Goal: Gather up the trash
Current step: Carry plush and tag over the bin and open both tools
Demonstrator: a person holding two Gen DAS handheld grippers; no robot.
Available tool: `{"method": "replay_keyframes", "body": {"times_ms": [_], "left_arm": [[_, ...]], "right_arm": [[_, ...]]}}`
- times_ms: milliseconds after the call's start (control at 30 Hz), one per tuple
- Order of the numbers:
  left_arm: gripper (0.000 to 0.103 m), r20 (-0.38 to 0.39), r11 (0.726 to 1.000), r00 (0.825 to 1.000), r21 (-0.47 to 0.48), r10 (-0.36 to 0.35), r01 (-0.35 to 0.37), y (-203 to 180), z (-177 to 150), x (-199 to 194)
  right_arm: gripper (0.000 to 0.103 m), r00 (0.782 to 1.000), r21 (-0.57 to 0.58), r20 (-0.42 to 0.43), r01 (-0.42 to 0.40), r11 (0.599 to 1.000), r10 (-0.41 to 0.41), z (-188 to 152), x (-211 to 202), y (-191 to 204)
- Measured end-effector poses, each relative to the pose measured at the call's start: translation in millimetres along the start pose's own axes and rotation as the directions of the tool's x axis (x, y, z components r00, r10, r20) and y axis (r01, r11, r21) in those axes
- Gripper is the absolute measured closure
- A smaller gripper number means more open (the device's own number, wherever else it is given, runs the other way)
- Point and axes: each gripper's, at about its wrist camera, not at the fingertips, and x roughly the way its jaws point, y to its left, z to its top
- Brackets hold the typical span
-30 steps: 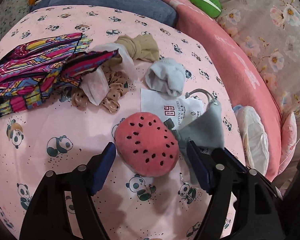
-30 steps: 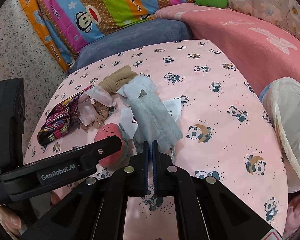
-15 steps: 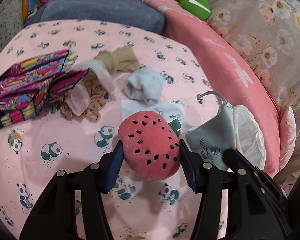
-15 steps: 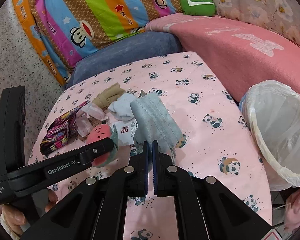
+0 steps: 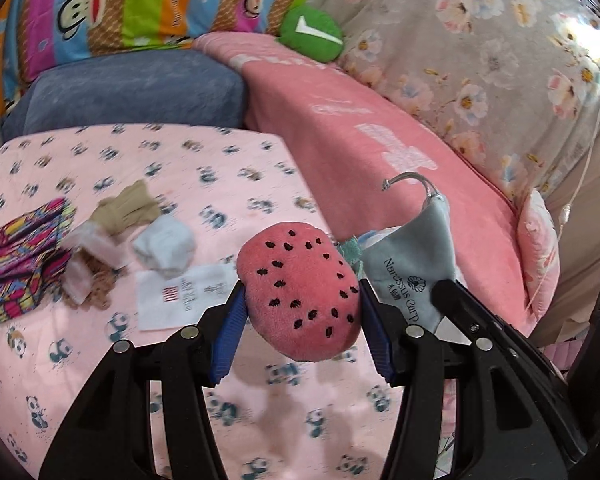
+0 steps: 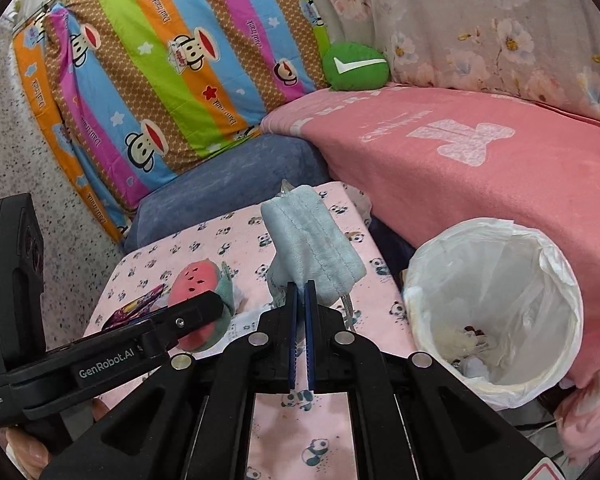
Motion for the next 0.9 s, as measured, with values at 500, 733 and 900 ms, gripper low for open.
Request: {"method": "replay_keyframes", "body": {"times_ms": [500,733,900], "left_arm": [[0.05,-0.054,0.97,0.987,0.185,-0.15,0.158,-128,7,46],[0.049,-0.102,0.954,0.975,0.212,-0.197,0.214,-167,4,72],[0.024,-0.08,0.966,0.984,0.194,-0.158,0.171,-174,6,82]], "right_arm": [[0.1,0.986,0.164,0.083,0.13,0.978,-0.145,14,-42,-111],[0.1,0.977,0.222,0.078,0.177,0.959,-0.199,12,-46,-153],[0.086,0.973,0.235,0.065,0.199,0.951,-0.22,9,-41,-168]]}}
